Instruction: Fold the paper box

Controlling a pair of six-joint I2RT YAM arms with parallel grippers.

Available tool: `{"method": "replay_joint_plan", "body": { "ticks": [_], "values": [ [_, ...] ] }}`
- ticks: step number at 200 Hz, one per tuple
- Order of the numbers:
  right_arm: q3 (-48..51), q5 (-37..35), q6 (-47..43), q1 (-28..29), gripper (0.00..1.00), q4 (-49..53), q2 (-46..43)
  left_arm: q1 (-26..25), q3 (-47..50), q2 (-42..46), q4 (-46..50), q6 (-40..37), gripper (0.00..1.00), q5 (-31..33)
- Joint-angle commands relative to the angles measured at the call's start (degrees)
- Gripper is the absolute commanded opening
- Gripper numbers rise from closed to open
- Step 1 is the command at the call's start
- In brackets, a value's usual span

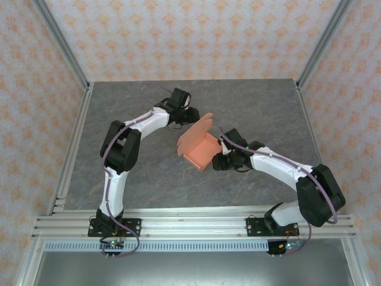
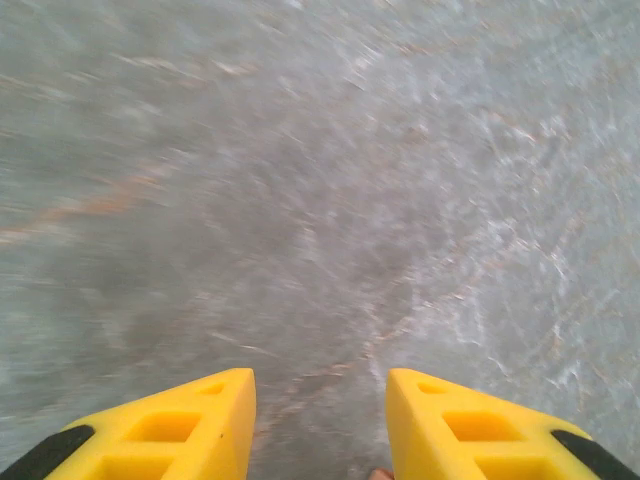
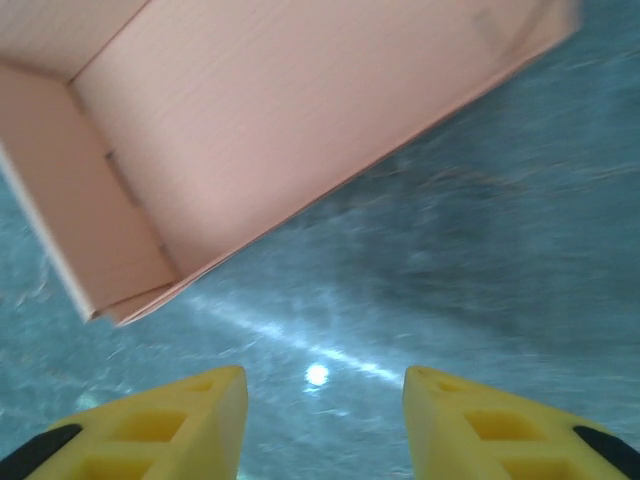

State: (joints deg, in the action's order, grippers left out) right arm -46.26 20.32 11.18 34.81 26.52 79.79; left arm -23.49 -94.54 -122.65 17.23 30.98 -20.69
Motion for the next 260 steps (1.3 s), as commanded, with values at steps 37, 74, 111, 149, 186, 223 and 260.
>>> {"method": "replay_joint_plan", "body": {
  "ticks": [37,74,111,149,186,223,260],
  "values": [
    [-0.35,6.26,5.34,7.48,0.43,-12.47,6.61,10.28,10.77,14.85,2.48,-3.83,0.44,7.3],
    [-2.22,7.35,7.21,8.44,0.43,-17.77,11.17,14.62,17.97,17.71,0.03,-2.82,0.47,8.14],
    [-5.07,6.48,7.88,8.47,0.43,-20.61,14.67,15.88,18.12,15.65,0.69,-2.97,0.52,8.58],
    [-6.16,5.97,7.19,8.46,0.44,-20.41,15.8,15.56,15.96,10.29,0.27,-0.67,0.56,6.94],
    [-6.2,5.31,6.01,8.52,0.48,-19.43,14.56,13.54,12.51,5.85,1.26,0.99,0.64,7.92],
    [-6.06,3.96,4.52,8.45,0.49,-17.76,12.93,12.1,9.95,2.72,1.99,1.81,0.65,9.91],
    [-5.88,3.2,3.76,8.47,0.49,-17.08,12.67,9.99,5.22,-0.79,6.64,0.0,0.62,13.46]
  ]
}}
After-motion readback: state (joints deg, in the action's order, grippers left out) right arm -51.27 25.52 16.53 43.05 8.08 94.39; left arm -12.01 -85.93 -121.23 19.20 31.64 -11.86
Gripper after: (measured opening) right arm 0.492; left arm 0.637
